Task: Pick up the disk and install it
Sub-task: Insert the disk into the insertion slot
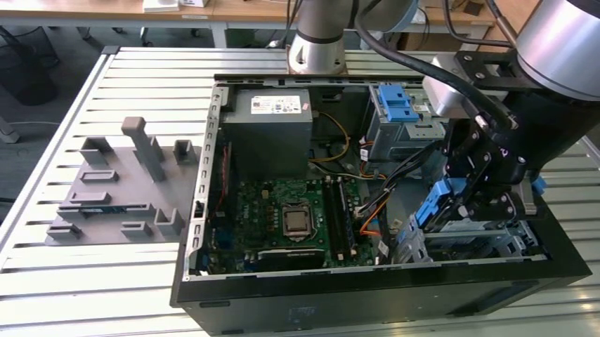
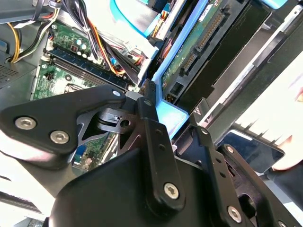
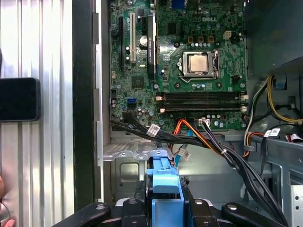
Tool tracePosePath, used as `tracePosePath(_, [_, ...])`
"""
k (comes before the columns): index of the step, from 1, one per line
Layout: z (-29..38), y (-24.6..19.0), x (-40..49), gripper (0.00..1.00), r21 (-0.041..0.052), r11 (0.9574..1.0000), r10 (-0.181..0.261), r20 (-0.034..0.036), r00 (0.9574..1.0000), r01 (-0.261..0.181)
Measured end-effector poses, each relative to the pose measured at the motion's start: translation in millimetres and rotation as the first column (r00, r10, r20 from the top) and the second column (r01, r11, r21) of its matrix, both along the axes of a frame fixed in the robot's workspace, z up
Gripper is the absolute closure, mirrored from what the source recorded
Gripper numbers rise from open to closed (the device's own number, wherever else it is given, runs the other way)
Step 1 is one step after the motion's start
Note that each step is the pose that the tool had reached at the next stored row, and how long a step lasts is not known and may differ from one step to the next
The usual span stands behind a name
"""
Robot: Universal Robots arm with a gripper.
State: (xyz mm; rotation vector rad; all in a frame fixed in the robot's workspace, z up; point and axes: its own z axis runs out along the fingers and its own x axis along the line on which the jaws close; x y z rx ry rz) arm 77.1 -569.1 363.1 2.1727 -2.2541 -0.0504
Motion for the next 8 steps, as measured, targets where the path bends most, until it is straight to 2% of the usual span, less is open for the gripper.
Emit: tracePosePath(8, [-5.2,0.0,0.0,0.64,-0.0003,1.0000,0.000,0.0000,1.0000,0.000])
